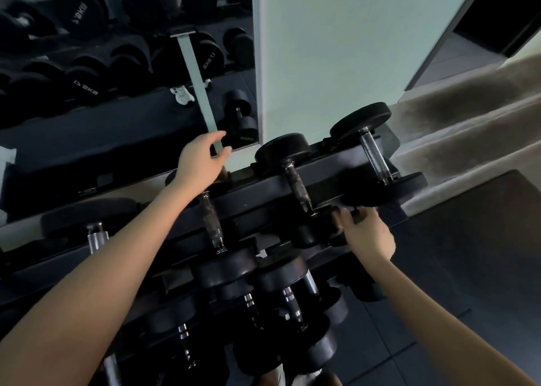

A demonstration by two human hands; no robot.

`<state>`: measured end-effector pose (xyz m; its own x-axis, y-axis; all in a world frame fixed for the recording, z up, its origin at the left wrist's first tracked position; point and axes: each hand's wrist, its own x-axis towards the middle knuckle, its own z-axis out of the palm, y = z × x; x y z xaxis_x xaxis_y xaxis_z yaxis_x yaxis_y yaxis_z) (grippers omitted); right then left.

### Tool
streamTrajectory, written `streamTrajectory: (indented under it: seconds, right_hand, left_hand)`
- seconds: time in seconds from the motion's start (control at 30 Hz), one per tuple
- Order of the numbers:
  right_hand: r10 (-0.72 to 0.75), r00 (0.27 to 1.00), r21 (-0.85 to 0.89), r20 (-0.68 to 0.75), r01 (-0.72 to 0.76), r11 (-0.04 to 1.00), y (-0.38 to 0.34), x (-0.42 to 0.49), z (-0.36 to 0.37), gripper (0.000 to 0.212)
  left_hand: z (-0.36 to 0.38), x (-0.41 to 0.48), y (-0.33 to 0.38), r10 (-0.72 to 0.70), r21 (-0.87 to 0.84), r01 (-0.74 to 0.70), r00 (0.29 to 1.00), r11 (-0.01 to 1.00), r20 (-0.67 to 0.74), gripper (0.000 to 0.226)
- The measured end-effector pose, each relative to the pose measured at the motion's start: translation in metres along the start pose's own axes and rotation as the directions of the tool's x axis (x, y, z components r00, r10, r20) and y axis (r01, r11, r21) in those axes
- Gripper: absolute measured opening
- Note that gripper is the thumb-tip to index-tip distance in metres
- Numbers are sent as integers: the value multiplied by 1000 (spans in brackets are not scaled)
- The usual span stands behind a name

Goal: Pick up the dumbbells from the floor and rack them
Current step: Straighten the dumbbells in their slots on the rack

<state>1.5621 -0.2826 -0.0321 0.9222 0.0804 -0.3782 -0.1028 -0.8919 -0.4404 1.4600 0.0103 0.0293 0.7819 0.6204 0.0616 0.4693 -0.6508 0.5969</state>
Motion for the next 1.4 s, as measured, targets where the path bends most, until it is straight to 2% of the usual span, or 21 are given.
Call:
streamTrajectory:
  seconds: [0.07,0.2,0.43,0.6,0.67,0.73,0.8,0.87,0.97,1.1,1.2,1.27,1.33,1.4]
  right_hand:
    - [-140,986,-37,-86,137,990,-4,-27,-3,38]
    - [-333,942,15,44,333,943,-18,-70,15,23]
    - [-445,834,84,326,444,892,-49,-159,74,23]
    - [-467,770,106,435,472,875,-73,-230,113,25]
    - [-447,768,125,459,443,888,-82,-254,136,28]
    - [-374,799,186,471,324,928,-94,-276,159,41]
    - [-216,811,330,544,29,943,-109,-292,182,58]
    - [-60,791,406,609,-245,880,-127,-304,200,70]
    - [77,794,457,602,-423,783,-152,-313,223,73]
    - [143,834,541,534,-466,700,-172,-319,244,77]
    - [180,886,532,428,-408,742,-180,-322,253,78]
    - [204,903,508,378,-386,770,-185,-324,255,64]
    - [238,905,508,353,-399,764,-186,-324,257,47]
    - [247,907,532,342,-404,744,-184,-321,258,43]
  left_hand:
    - [-28,-22,-26,-57,12,59,994,998,-95,36]
    - [-64,-82,-70,-205,52,216,965,975,-166,29]
    - [-97,-194,-128,-375,106,406,898,908,-231,26]
    - [-122,-235,-165,-426,62,453,871,890,-243,26]
    - [-133,-241,-184,-435,26,455,866,890,-248,25]
    - [-144,-243,-204,-423,7,437,875,899,-234,25]
    - [-156,-240,-221,-374,-6,382,902,924,-215,25]
    - [-169,-230,-235,-302,26,311,936,950,-180,26]
    - [-186,-211,-254,-180,95,192,976,977,-119,31]
    - [-198,-177,-272,-77,131,71,996,989,38,50]
    - [-193,-150,-276,9,153,-54,960,987,280,73]
    - [-184,-133,-276,35,144,-102,912,984,409,80]
    - [-175,-118,-277,44,119,-103,907,988,418,72]
    - [-172,-111,-280,49,88,-89,923,992,381,57]
